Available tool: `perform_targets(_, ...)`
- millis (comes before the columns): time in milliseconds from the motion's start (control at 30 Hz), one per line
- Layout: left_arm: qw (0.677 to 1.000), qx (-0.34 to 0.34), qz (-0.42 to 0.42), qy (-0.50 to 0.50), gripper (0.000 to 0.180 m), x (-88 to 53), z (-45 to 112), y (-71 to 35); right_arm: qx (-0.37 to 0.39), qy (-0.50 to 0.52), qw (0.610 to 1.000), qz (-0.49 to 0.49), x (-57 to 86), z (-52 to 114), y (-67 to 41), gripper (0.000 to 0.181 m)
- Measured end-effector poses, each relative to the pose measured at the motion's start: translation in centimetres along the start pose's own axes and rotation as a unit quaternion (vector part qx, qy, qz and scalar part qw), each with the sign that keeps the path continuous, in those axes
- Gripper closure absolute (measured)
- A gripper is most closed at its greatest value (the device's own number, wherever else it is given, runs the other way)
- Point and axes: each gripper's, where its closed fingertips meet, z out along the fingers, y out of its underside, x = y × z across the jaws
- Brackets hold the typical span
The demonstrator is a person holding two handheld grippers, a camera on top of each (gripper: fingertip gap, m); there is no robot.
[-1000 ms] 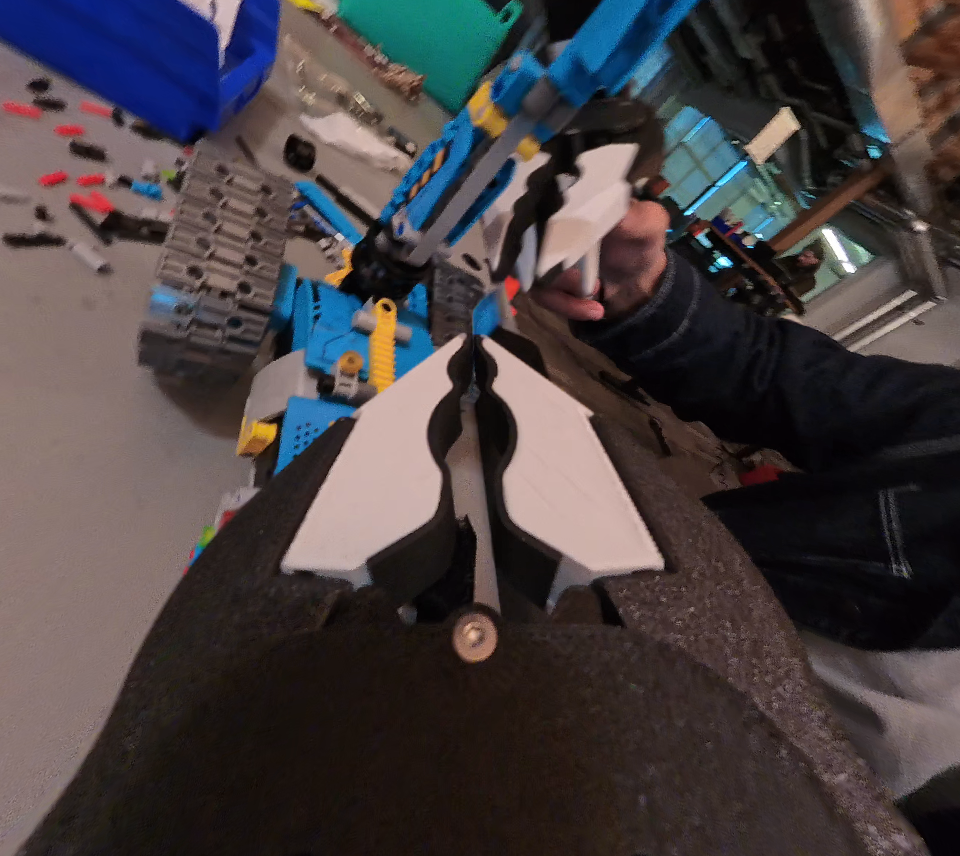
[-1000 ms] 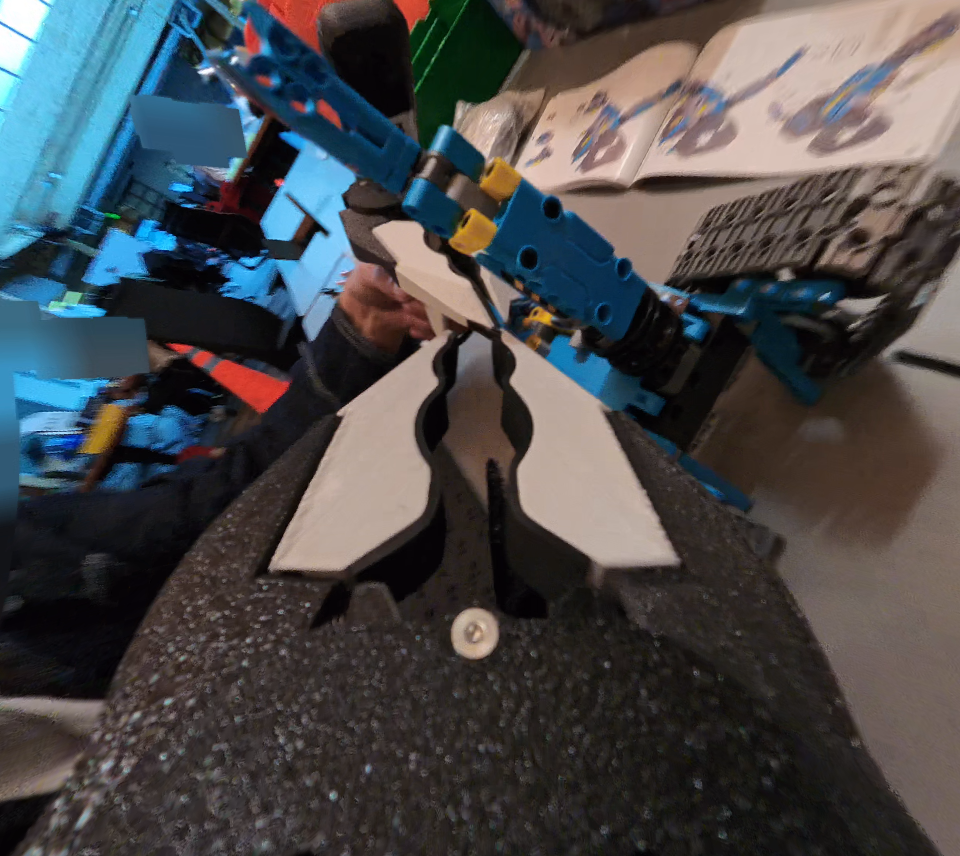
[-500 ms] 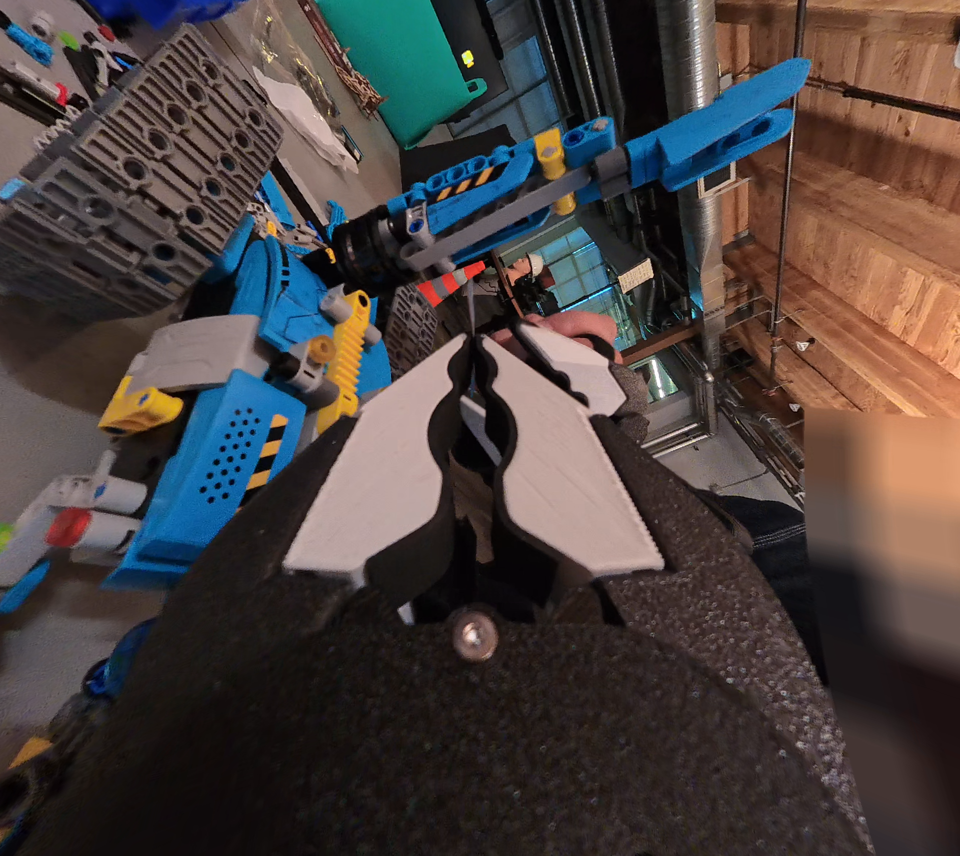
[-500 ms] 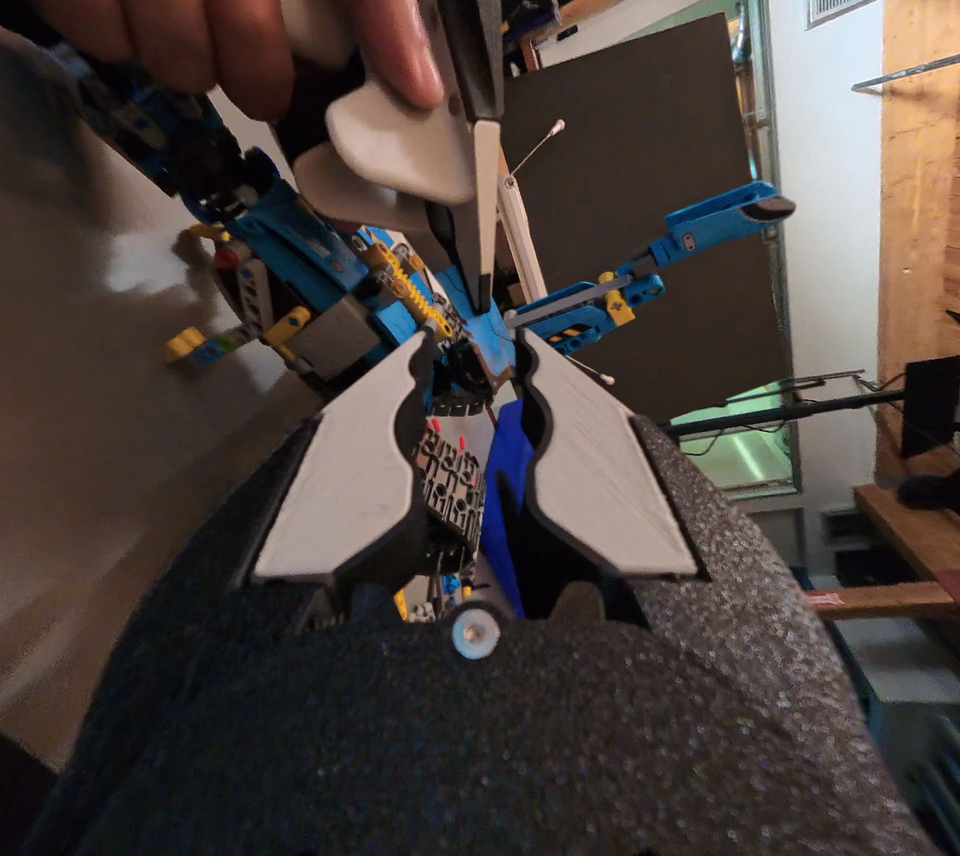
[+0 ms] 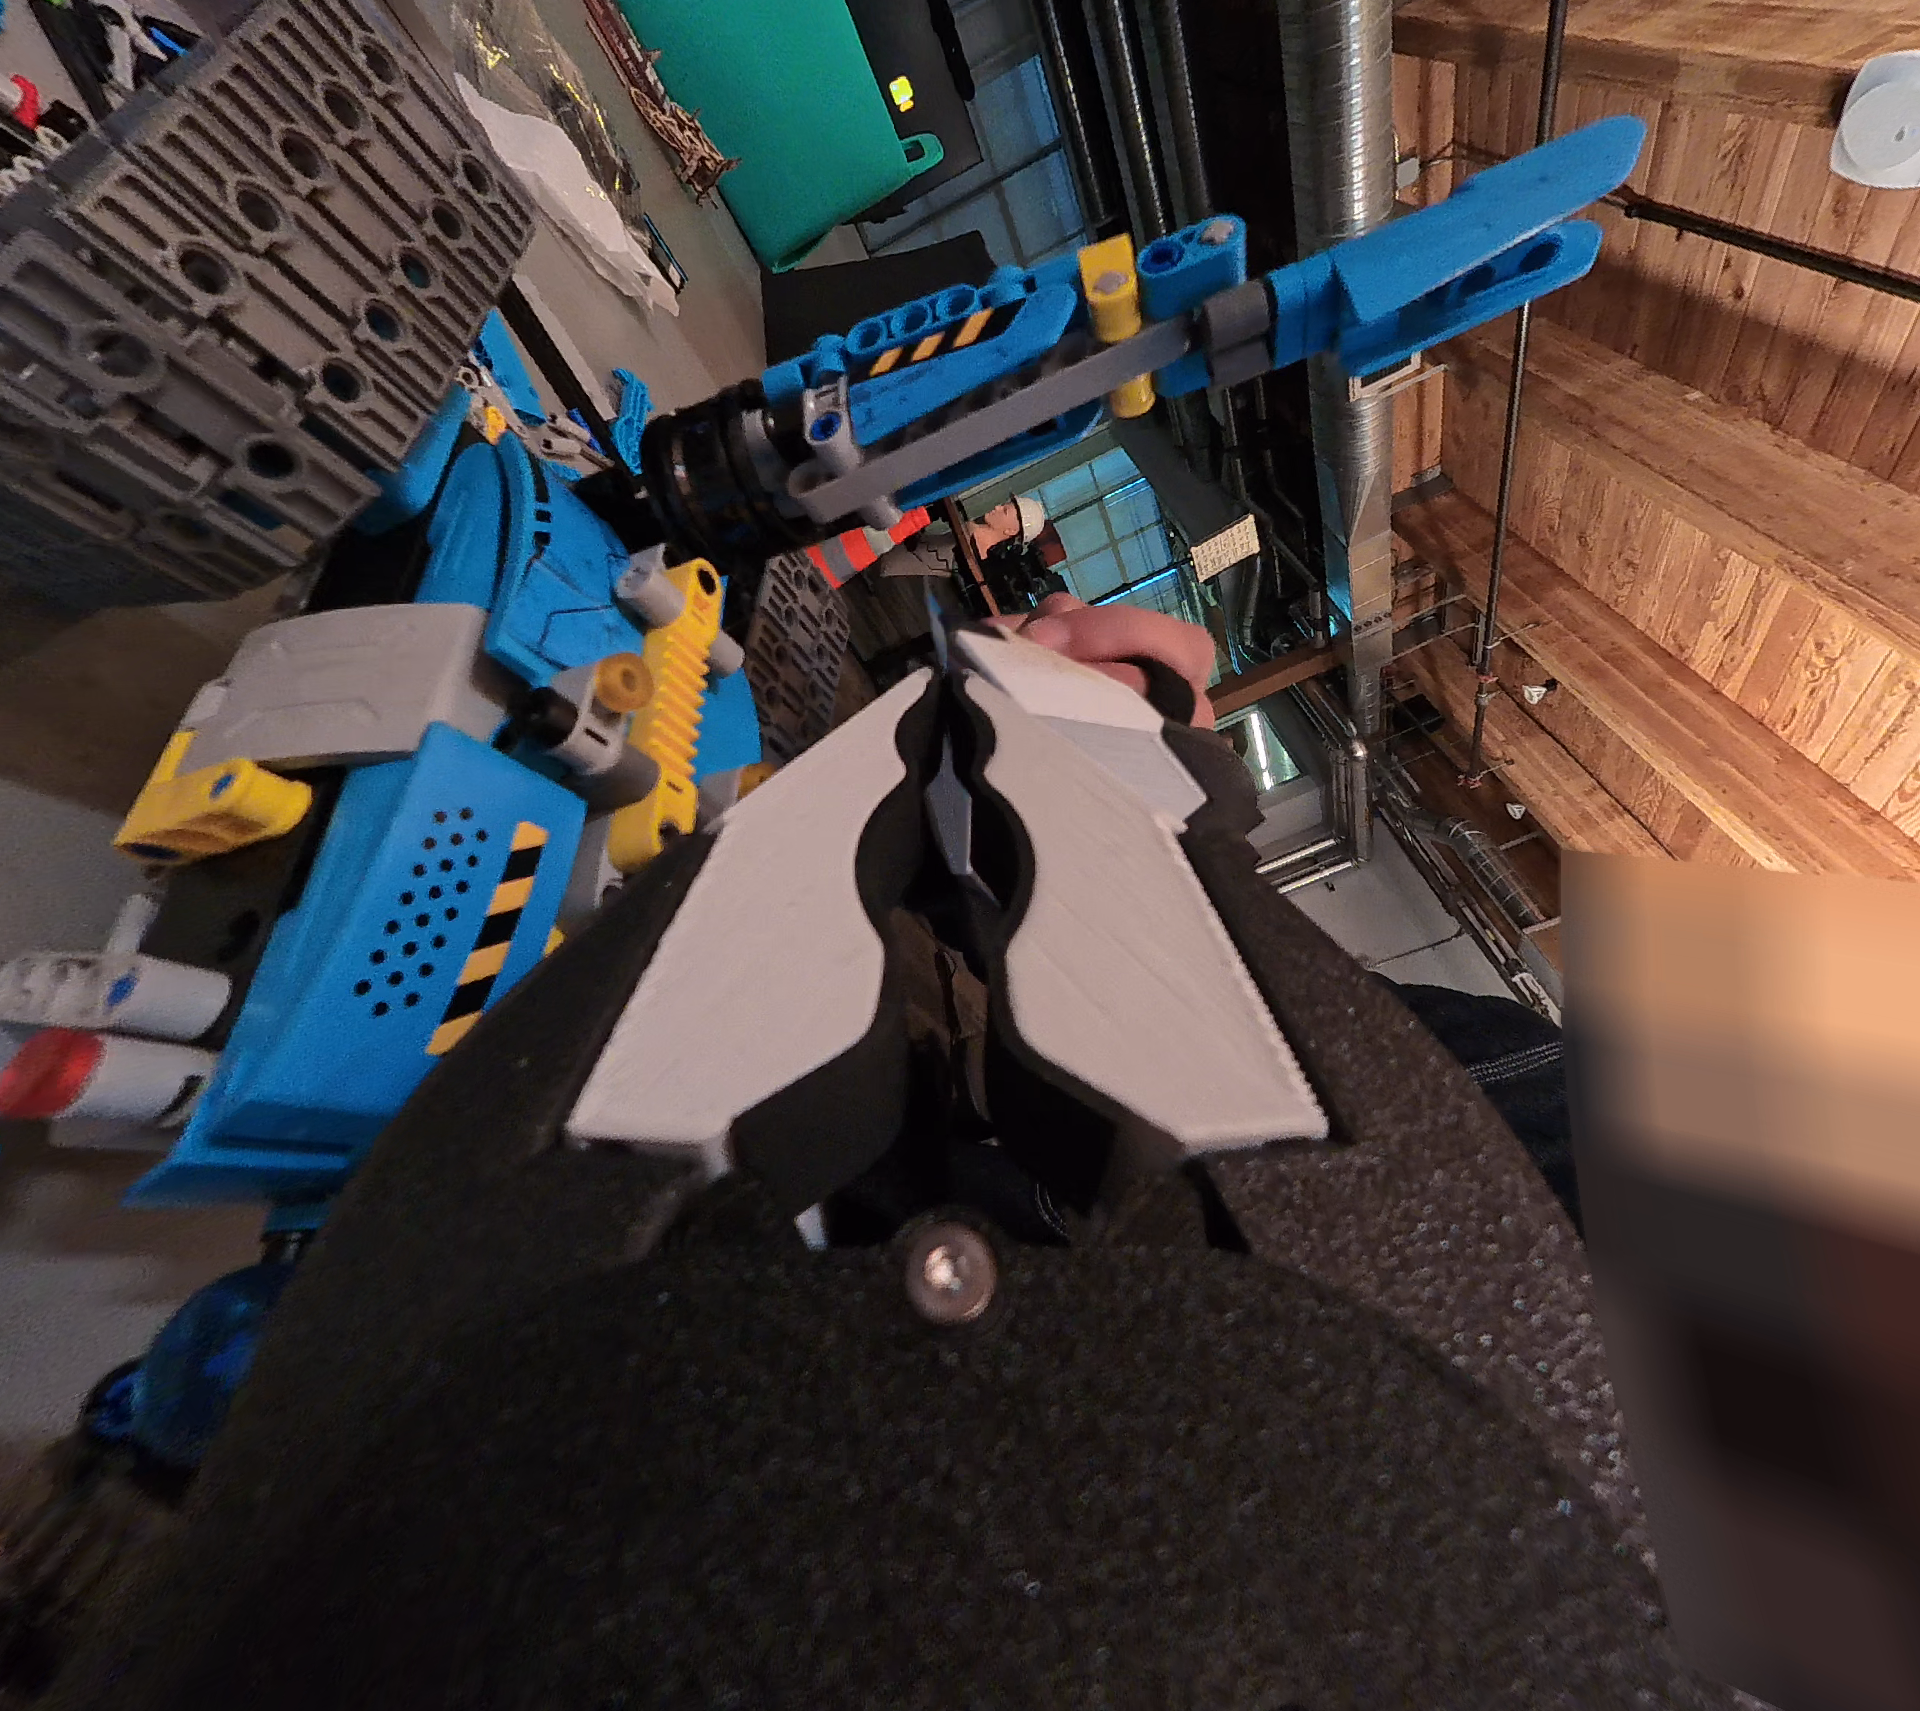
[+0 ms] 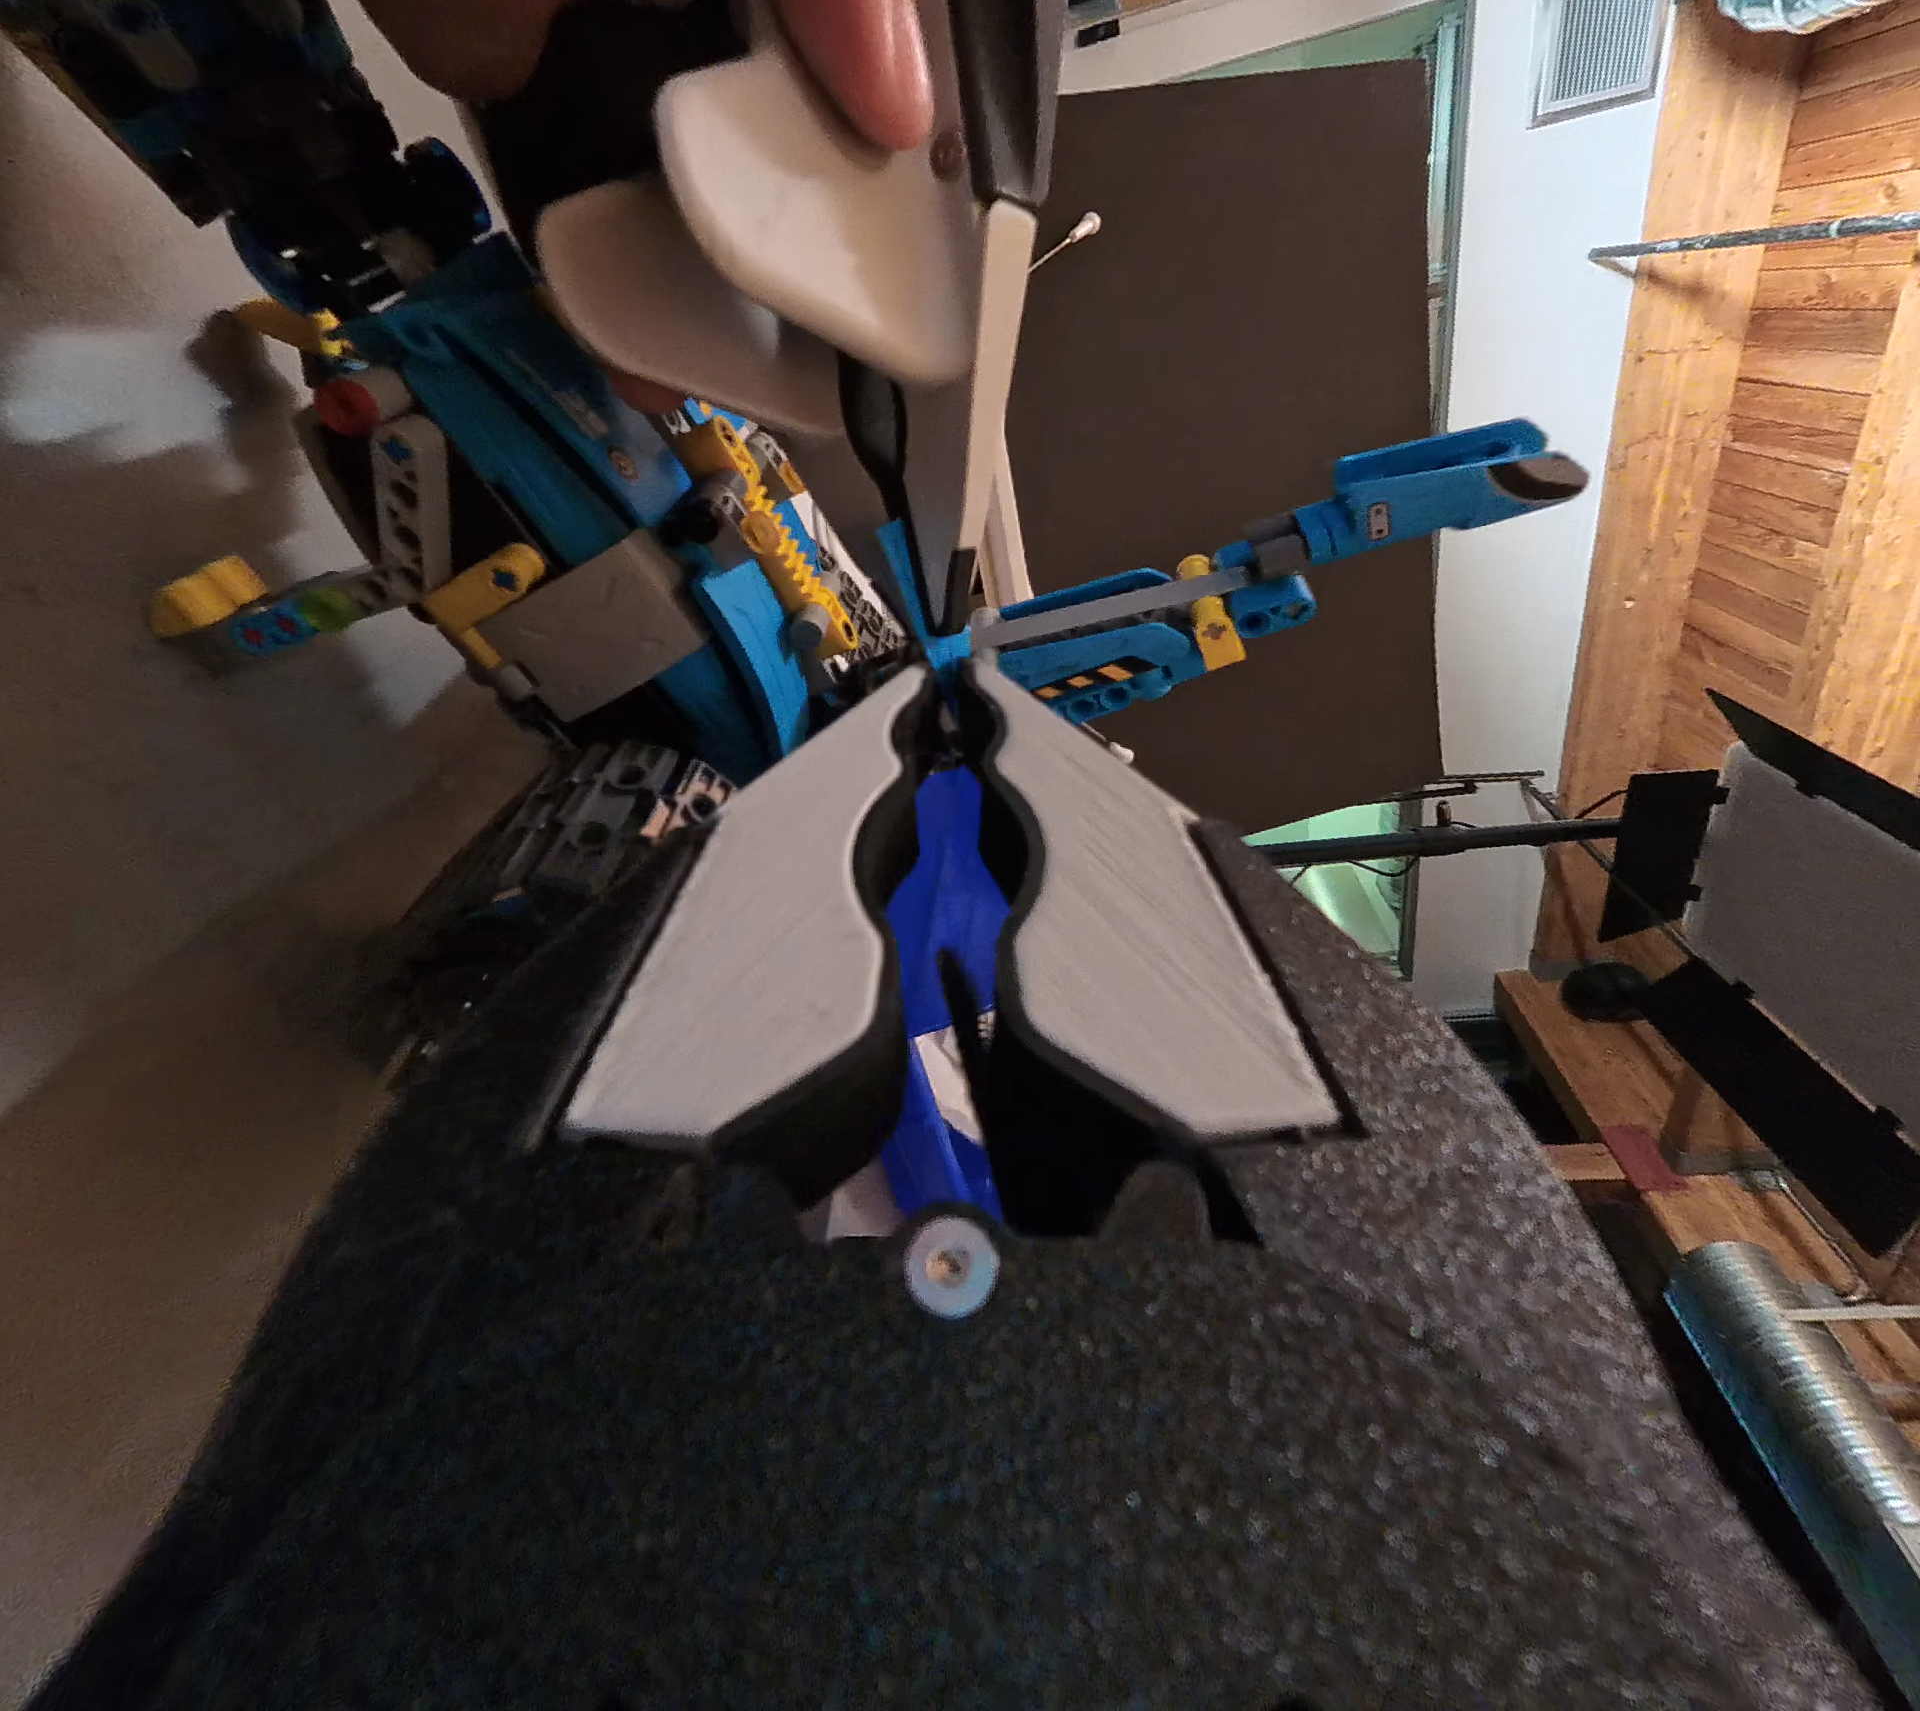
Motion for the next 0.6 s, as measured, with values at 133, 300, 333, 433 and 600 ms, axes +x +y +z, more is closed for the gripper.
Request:
perform_targets(133, 1.000, -0.006, 0.022, -0.017, 0.180, -0.2, -0.1, 0.0, 0.007, 0.009, 1.000, -0.010, -0.1, 0.1, 0.0, 0.181)
perform_targets(300, 0.989, 0.029, 0.118, -0.083, 0.142, -0.3, -1.3, -2.0, 0.020, 0.000, 0.999, -0.030, -1.0, 0.4, 0.6, 0.181)
perform_targets(333, 0.982, 0.048, 0.148, -0.104, 0.142, -0.4, -2.0, -2.8, 0.025, -0.011, 0.999, -0.026, -1.3, 0.4, 0.7, 0.181)
perform_targets(433, 0.962, 0.099, 0.207, -0.150, 0.143, -0.2, -4.2, -5.0, 0.048, -0.050, 0.997, -0.025, -1.9, 0.3, 0.6, 0.181)
perform_targets(600, 0.940, 0.096, 0.268, -0.187, 0.143, -0.3, -4.9, -5.4, 0.066, -0.082, 0.994, -0.012, -2.2, 0.7, 0.5, 0.181)
